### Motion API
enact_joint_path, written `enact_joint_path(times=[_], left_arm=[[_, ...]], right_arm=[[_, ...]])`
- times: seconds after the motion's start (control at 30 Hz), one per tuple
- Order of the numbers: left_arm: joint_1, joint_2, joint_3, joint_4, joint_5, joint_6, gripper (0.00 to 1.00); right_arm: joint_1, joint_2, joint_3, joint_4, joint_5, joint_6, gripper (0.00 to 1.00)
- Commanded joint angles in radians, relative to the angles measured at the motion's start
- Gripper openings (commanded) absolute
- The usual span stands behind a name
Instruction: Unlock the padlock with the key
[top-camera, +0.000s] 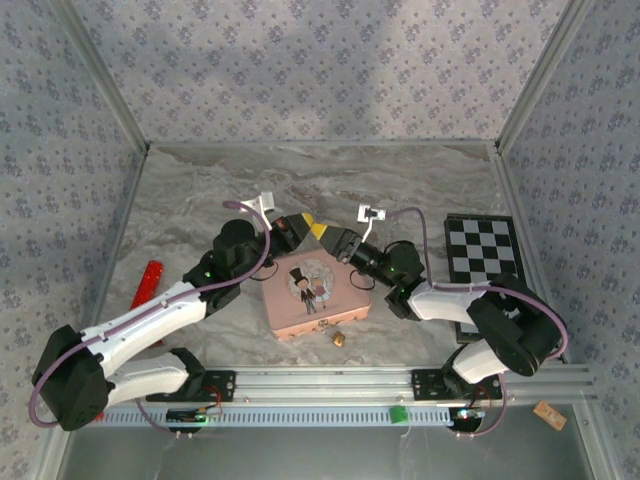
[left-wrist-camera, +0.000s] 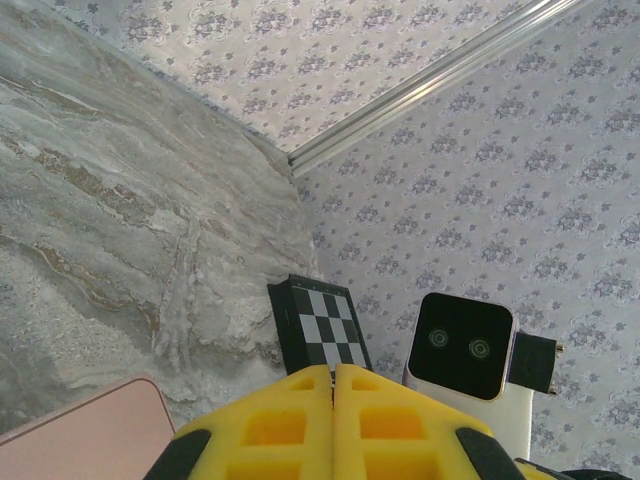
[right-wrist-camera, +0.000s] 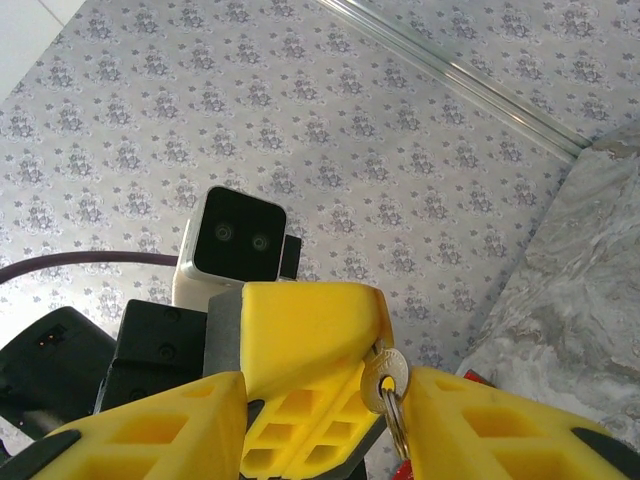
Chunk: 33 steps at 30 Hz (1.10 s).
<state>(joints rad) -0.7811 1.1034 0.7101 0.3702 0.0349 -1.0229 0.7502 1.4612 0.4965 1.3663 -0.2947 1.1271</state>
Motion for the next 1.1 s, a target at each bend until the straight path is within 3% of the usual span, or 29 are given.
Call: enact_joint_path(times=[0.0, 1.07], left_arm=[[-0.015, -0.010, -0.009, 0.023, 0.009, -0.003, 0.00], [-0.016, -0.037, -0.030, 0.010, 0.026, 0.000, 0.00]], right_arm=[[-0.008, 0.007, 0.036, 0.026, -0.012, 0.022, 0.43], [-0.019, 0.013, 0.050, 0.026, -0.035, 0.073, 0.07]])
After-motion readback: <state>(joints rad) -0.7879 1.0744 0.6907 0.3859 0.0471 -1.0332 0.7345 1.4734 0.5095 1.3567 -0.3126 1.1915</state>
